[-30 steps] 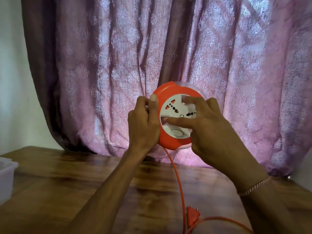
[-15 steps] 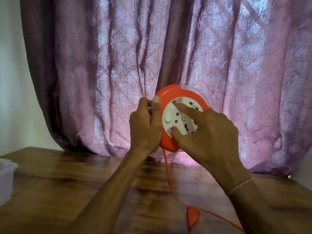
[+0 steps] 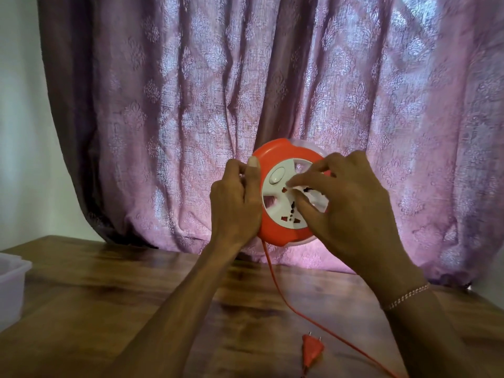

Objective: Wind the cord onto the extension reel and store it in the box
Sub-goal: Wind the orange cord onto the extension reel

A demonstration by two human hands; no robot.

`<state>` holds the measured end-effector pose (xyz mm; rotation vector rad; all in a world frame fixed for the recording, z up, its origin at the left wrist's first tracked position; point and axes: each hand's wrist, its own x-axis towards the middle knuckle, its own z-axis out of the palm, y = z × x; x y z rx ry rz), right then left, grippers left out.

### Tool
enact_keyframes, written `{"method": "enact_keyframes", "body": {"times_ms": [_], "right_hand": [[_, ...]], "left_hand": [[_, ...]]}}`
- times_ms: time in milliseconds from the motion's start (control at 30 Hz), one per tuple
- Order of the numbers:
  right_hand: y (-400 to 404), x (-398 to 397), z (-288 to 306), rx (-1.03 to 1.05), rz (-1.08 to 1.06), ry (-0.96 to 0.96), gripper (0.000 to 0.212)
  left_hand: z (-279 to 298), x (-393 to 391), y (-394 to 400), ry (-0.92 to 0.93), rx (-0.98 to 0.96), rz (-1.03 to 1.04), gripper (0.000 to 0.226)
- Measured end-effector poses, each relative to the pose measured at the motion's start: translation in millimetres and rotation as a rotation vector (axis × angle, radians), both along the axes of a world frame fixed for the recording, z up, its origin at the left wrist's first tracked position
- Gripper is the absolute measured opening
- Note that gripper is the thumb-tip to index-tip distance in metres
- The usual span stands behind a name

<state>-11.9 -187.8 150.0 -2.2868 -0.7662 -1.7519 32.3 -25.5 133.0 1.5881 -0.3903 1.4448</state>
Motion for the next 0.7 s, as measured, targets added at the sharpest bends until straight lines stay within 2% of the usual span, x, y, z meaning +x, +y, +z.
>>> {"method": "enact_keyframes", "body": {"times_ms": [67,167,333,433,500,700], "right_hand": [[-3.9,1.2,1.4,-0.135,0.044,0.119,0.040],[-1.1,-0.6,2.1,-0.245,-0.024,0.220,0.067],[3.3,-4.0,0.7,-0.259,-0.096,0.141,0.059],[3.7,-4.8,0.2,-0.235,-0.131,0.066,0.045],[4.4,-6.2,-1.4,-0.204,-0.141,0.058,0.048],[14.8,-6.7,-7.7,0.115,-0.096,0.123,0.059]], "left_hand": [[0.4,-1.2,-0.4,0.006,-0.004,-0.015,0.032],[1.4,-2.8,0.1,-0.005,-0.004,-0.014,0.033],[1.3,-0.6,3.2,-0.001,0.014,-0.025,0.033],[1.6,-1.4,1.1,-0.006,0.020,-0.024,0.032],[1.8,-3.1,0.2,-0.013,0.025,-0.024,0.032],[4.7,-6.6,2.1,-0.017,0.014,-0.030,0.033]]}}
